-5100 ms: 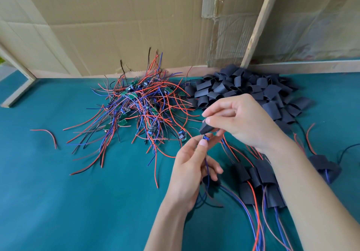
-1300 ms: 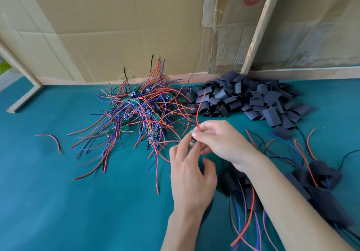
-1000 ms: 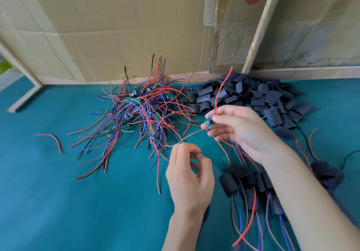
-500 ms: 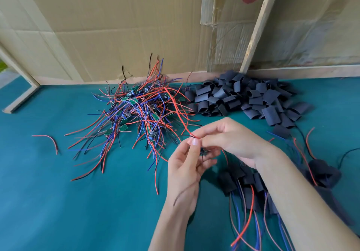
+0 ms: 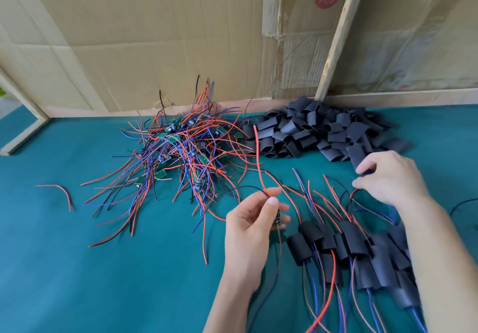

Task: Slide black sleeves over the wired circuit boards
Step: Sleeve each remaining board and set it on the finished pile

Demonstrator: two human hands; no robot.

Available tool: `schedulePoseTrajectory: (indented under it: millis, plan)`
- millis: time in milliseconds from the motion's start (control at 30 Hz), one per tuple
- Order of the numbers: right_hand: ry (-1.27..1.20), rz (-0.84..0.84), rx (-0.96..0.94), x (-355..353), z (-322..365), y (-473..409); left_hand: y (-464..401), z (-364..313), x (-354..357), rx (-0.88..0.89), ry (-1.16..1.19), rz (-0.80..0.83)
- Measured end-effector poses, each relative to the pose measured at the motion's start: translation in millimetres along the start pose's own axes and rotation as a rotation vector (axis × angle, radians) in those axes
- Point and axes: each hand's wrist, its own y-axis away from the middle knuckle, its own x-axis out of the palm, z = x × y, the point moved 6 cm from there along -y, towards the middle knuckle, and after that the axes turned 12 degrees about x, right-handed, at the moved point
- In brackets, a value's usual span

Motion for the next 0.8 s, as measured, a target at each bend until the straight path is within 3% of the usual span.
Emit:
schedulePoseTrajectory:
  millis: [267,400,467,600,800]
  plan:
    - [-0.049,-0.077,0.020,-3.5,-4.9,-0.7,-0.2,6.9,-1.6,0.021,-0.022,-0.003]
    - [-0.152,-0.073,-0.064,-11.5,4.6,2.4,-0.6,8.2,-3.2,0.054,-0.033,-0.006]
    - [-0.276,0.019,-0.143,-13.5,20.6,10.9,-2.2,7.5,-4.9,0.086,-0.050,-0.030]
    - [-0.507,0.383,-0.335,1.4,71.3,56.0,-7.9,5.6,-11.1,0.124,-0.073,-0.116]
    - [-0.525,0.649,-0.451,40.9,114.6,107.0,-5.2,5.2,-9.1,0.086,-0.111,-0.185]
